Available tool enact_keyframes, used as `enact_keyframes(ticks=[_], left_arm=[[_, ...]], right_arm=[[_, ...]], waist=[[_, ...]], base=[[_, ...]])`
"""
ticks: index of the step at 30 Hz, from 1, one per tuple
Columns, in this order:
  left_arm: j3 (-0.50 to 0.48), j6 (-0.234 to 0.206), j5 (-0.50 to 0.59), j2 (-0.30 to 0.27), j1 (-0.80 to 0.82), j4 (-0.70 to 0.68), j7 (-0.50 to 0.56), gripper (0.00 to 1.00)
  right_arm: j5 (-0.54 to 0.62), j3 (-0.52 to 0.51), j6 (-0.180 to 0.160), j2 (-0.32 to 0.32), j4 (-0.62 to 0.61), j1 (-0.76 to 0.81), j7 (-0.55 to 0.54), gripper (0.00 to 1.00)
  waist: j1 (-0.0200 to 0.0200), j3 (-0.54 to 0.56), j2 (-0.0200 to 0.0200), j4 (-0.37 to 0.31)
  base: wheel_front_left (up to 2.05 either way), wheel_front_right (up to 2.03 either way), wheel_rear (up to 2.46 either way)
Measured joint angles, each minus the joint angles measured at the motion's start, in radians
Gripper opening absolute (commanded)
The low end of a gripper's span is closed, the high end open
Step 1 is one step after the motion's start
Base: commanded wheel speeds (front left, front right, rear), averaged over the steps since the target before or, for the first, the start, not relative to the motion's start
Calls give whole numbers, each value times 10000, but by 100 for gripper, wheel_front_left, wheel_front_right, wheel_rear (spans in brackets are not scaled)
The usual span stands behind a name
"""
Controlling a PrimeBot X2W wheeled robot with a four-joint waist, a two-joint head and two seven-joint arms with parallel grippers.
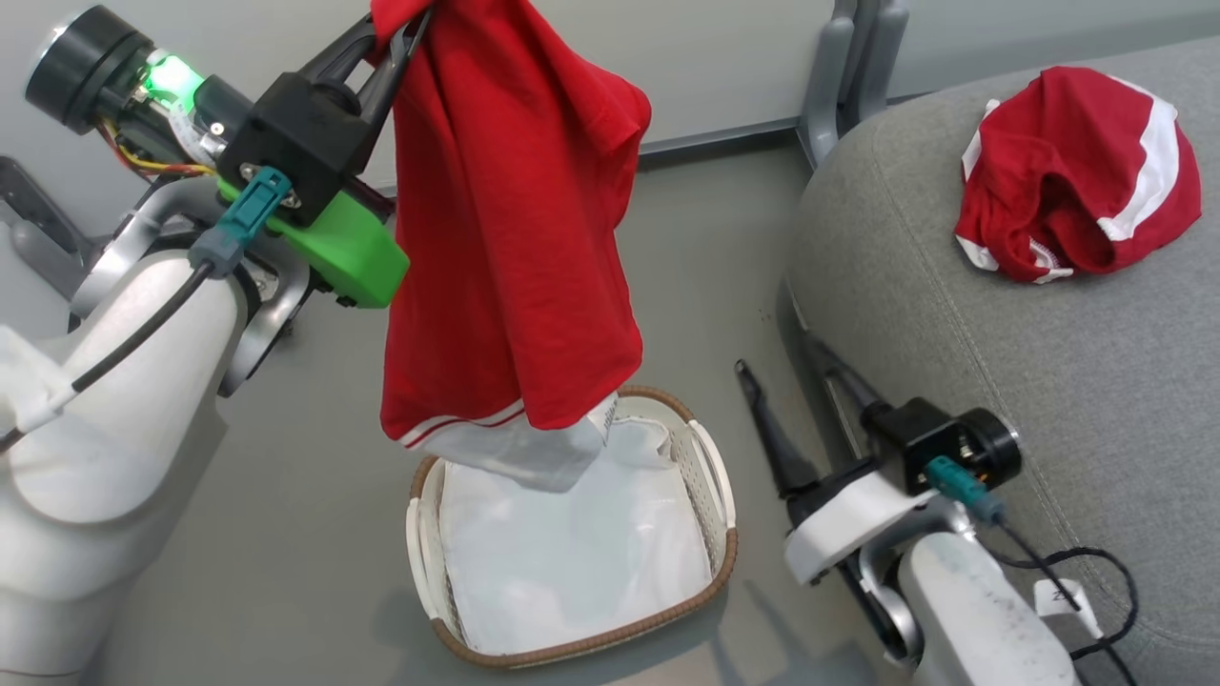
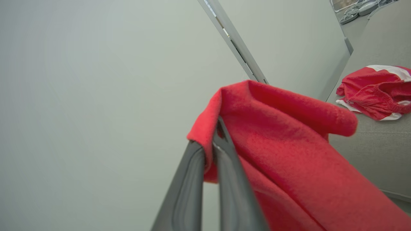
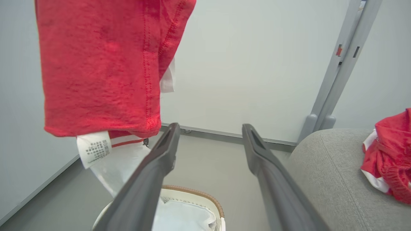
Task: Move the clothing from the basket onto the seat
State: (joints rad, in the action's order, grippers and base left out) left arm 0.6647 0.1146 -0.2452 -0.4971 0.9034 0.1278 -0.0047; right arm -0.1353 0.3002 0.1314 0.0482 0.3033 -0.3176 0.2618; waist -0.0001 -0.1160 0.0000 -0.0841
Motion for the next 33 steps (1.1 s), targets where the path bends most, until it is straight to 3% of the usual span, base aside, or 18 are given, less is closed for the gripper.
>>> enact_keyframes(ticks=[12,23,33], left_arm=[[284,-8,-127,474,312,-140,362,0],[502,-12,-182,713,481,-176,449,0],[600,-63,-263,740,490,-148,472,0]], right_arm=[[-1133,2537,0,-6,825,-141,0,100],[-2857,3747,0,-6,1216,-1226,0,100],[-4092,4322,0,-4,437,-1512,0,100]], waist=[[0,615,0,207],[0,711,0,441],[0,693,0,525]], base=[[0,0,0],[0,0,0],[0,0,0]])
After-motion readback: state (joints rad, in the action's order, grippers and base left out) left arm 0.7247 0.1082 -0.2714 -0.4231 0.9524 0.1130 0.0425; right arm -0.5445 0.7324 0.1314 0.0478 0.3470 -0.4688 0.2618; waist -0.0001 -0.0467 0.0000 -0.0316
